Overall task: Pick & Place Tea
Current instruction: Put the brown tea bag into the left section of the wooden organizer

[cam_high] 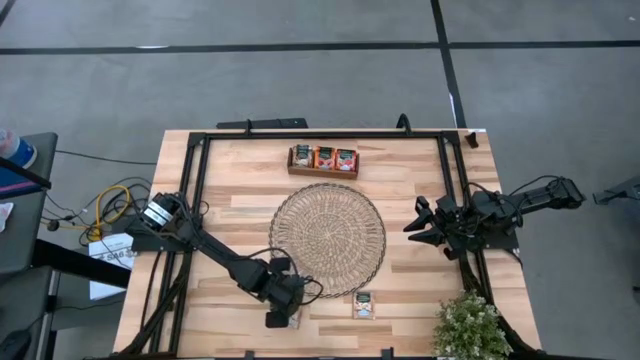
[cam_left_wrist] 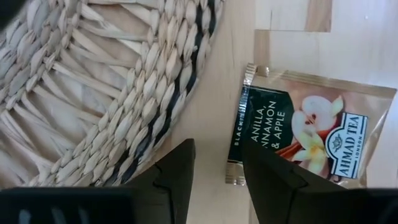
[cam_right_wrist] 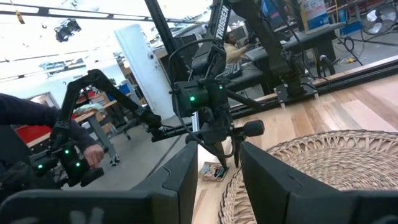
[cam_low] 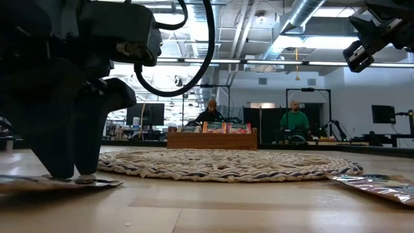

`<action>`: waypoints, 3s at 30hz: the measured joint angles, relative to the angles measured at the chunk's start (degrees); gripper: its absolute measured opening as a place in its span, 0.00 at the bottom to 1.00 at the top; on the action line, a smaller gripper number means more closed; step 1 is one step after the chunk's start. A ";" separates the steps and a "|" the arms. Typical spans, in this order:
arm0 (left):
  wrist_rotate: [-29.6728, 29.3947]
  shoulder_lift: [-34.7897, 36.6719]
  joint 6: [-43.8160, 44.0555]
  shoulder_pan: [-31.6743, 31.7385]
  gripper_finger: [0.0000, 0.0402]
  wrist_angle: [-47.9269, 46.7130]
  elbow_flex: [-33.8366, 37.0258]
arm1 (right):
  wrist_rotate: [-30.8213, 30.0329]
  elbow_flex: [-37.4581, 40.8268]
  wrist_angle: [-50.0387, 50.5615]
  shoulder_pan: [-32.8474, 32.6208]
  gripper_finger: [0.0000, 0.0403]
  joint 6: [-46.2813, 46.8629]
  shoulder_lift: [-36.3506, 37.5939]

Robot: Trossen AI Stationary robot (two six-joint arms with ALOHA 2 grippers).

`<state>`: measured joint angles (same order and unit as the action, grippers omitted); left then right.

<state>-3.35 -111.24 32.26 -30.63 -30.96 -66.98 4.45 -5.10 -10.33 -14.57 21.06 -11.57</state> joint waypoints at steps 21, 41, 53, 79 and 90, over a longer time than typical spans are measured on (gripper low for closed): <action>-1.53 0.13 10.00 -0.41 0.31 -10.64 -0.04 | 0.02 0.00 0.01 -0.02 0.28 -0.02 0.01; -0.60 0.00 13.23 -1.07 0.31 -21.44 -5.69 | 0.07 0.00 0.03 -0.01 0.28 -0.13 0.01; -3.14 0.15 13.47 -1.03 0.31 -27.69 -12.22 | 0.31 -0.01 0.06 -0.02 0.28 -0.48 -0.01; -2.40 -1.36 0.56 -1.95 0.31 -18.82 -8.20 | 1.64 -0.02 0.03 -0.02 0.28 -0.48 0.02; -0.10 -0.90 1.48 -1.95 0.31 -12.05 -3.83 | 1.64 -0.02 0.03 -0.02 0.28 -0.48 -0.01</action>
<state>-3.45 -112.14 33.74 -32.58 -43.01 -70.81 6.09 -5.12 -10.31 -14.59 20.58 -11.57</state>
